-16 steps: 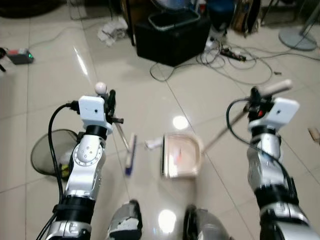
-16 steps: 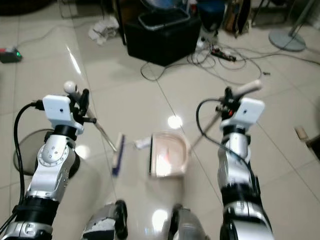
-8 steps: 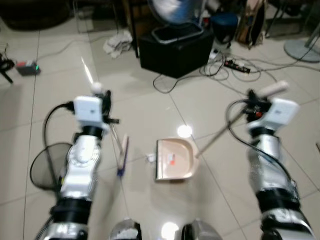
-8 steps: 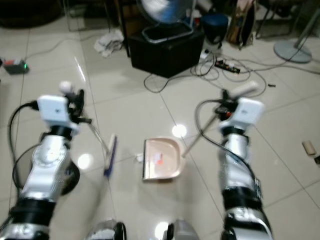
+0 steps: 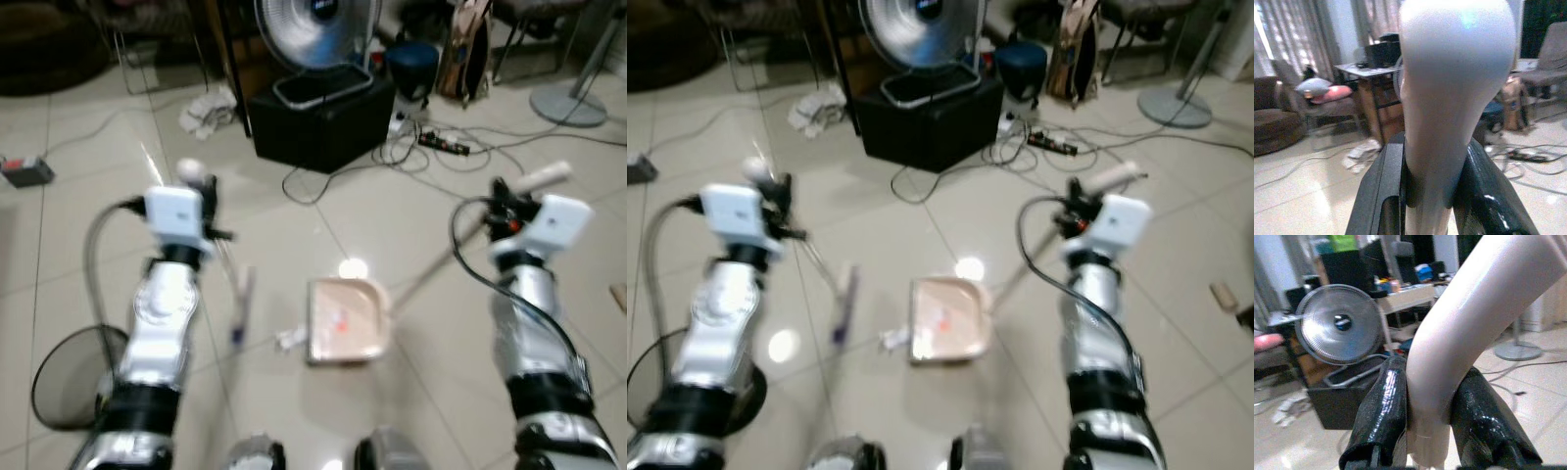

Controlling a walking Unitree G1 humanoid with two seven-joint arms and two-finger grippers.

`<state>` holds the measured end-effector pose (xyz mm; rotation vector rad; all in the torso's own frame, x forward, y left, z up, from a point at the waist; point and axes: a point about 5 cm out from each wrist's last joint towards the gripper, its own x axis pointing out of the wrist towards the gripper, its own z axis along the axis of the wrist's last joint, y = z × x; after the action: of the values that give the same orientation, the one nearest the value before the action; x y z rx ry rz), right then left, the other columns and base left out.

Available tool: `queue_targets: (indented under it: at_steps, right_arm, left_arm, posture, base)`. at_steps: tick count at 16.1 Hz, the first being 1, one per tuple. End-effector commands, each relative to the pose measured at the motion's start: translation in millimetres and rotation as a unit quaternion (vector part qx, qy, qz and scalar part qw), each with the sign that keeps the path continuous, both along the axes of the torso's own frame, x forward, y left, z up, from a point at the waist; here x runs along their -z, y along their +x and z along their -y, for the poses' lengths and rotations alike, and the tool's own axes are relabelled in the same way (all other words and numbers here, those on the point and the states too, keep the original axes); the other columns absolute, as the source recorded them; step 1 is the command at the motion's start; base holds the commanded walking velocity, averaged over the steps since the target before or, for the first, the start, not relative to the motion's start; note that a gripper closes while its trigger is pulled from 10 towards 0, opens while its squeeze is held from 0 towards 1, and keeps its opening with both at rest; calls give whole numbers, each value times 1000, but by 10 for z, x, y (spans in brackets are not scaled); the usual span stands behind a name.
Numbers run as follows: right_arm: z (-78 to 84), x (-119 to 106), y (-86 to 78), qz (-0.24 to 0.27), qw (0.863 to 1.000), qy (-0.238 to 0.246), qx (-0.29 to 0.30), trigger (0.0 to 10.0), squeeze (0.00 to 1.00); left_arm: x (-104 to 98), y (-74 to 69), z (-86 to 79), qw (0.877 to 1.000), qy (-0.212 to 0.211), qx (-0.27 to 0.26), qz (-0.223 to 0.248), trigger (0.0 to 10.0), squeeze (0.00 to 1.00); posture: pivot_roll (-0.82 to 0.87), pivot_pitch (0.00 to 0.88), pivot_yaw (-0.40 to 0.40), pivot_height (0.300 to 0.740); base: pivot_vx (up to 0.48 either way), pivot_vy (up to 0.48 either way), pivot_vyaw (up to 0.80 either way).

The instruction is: Sweep floor

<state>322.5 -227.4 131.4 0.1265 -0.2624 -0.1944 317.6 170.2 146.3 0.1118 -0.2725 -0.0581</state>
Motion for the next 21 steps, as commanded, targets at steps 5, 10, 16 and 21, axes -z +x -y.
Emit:
queue_targets:
  at_steps: [5,10,16,21]
  right_arm:
    - [-53,-88,13,23,1000,-6,-13,10000,0]
    - [-57,-47,-7,17,1000,-8,-12,10000,0]
    - [-36,-27,-19,15,1000,-12,-6,10000,0]
    - [28,-37,-23,14,1000,-14,4,10000,0]
  left_arm:
    - [-110,23,-43,1000,7,-1,24,10000,0]
    - [-93,23,-26,1000,9,5,20,10000,0]
    - [-72,26,-45,1000,10,0,14,10000,0]
    - [-58,28,-38,1000,11,3,10,10000,0]
  posture:
    - [-1,108,10,740]
    - [-1,101,17,740]
    - [0,104,18,740]
    - [-4,109,24,740]
  base:
    - [438,0,0]
    - [347,0,0]
    - [0,0,0]
    - [0,0,0]
